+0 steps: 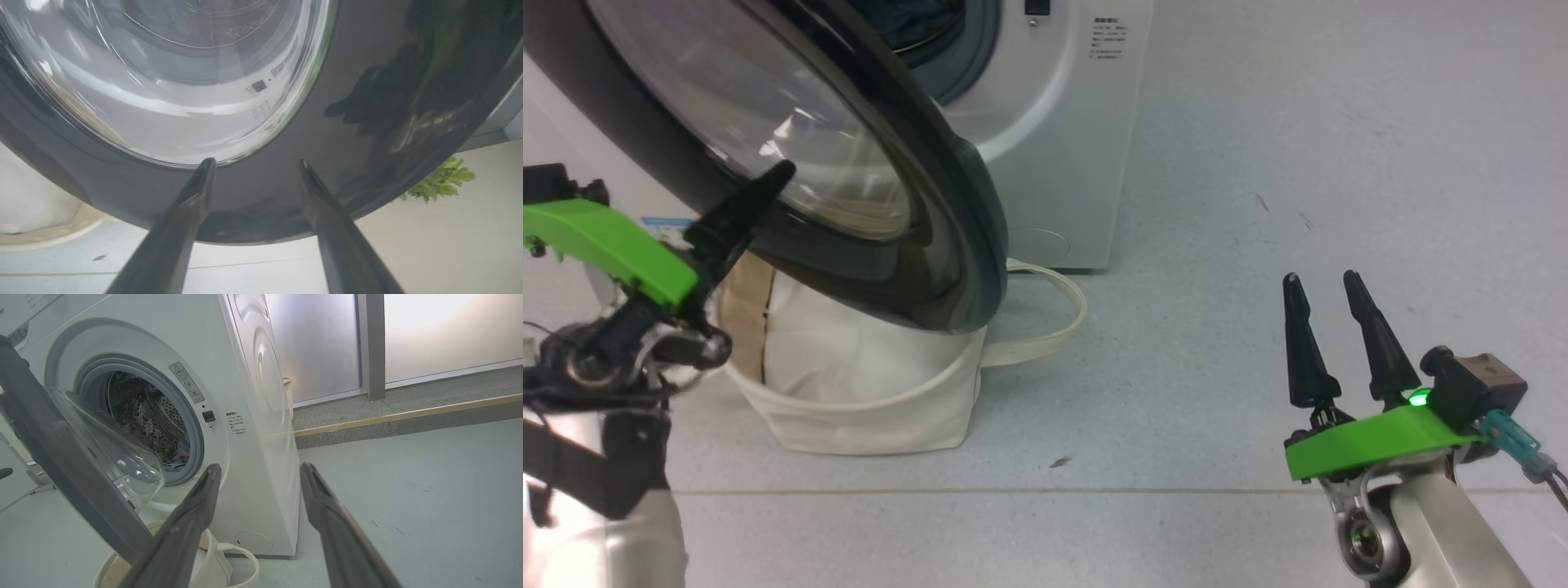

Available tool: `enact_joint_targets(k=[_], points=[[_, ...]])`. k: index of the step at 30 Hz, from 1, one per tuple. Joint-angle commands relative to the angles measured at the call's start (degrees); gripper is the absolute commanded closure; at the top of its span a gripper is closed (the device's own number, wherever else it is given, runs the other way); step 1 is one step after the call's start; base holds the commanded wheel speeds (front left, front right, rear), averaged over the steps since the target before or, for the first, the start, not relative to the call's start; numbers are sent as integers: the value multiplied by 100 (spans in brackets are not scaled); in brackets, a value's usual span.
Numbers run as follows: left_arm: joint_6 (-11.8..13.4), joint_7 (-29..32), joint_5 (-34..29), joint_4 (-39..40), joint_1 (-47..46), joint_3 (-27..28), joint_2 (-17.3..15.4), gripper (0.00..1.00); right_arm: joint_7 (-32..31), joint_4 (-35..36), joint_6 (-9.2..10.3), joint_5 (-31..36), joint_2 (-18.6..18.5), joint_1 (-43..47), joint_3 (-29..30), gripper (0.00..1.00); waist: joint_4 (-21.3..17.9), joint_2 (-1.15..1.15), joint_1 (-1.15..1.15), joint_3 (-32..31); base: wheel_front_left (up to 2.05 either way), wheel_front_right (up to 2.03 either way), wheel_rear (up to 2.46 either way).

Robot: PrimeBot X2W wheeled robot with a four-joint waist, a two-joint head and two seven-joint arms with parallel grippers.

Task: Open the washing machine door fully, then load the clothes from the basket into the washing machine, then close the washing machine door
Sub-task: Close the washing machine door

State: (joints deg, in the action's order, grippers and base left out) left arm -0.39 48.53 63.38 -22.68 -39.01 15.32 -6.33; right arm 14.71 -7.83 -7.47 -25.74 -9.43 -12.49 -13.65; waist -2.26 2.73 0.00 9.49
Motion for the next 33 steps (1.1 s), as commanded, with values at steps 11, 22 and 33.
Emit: enact_joint_targets(k=[11,22,33], points=[[-695,-1121,-1080,843,678,-789,-549,0,29,167,-2,-60,-133,14,-90,0,381,0,0,-178,0,0,0],[-708,-3163,-1390,1493,1354,-1847,-1343,0,29,229,-2,-83,-139,71,-96,0,677,0,0,-315,0,0,0],[-709,-5247,-2356,816,1567,-2605,-1940,0,29,168,-2,-111,-175,104,-180,0,886,0,0,-396,0,0,0]])
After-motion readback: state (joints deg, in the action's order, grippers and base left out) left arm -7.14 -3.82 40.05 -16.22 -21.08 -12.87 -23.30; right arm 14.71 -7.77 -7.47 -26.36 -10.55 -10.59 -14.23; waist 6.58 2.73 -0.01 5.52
